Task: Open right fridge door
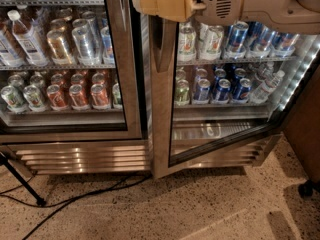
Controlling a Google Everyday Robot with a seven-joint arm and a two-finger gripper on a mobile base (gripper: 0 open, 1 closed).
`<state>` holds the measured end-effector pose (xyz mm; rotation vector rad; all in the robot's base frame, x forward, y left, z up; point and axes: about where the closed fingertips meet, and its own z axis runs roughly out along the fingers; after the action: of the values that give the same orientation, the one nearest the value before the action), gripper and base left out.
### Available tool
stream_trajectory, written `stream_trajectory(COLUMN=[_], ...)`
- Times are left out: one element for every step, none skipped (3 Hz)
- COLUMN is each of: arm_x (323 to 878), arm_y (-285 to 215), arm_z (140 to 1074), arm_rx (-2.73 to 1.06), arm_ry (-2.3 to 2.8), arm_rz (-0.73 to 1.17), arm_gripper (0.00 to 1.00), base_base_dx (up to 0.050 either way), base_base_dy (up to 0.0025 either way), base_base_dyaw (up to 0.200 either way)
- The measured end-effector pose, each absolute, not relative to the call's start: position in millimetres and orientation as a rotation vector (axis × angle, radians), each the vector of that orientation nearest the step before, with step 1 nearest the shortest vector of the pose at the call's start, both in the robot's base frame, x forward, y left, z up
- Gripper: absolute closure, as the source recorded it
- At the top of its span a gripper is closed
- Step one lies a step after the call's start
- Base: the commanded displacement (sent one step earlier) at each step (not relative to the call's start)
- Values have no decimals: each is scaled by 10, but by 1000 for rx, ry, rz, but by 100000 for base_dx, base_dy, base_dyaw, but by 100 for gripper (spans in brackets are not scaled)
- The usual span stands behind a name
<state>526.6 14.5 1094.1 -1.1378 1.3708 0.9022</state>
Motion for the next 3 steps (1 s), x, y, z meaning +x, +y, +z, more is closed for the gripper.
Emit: stream_trajectory(arm_x=[5266, 5269, 5321], arm_y=[146, 143, 108], arm_z=[10941, 10942, 10945], arm_rx=[-1138, -1138, -1138], arm_ry=[1371, 1371, 1371], arm_rz=[902, 902, 902], arm_gripper=[89, 100, 100], base_base_dx=[0, 0, 0], base_base_dy=[0, 0, 0], base_base_dyaw=[0, 0, 0])
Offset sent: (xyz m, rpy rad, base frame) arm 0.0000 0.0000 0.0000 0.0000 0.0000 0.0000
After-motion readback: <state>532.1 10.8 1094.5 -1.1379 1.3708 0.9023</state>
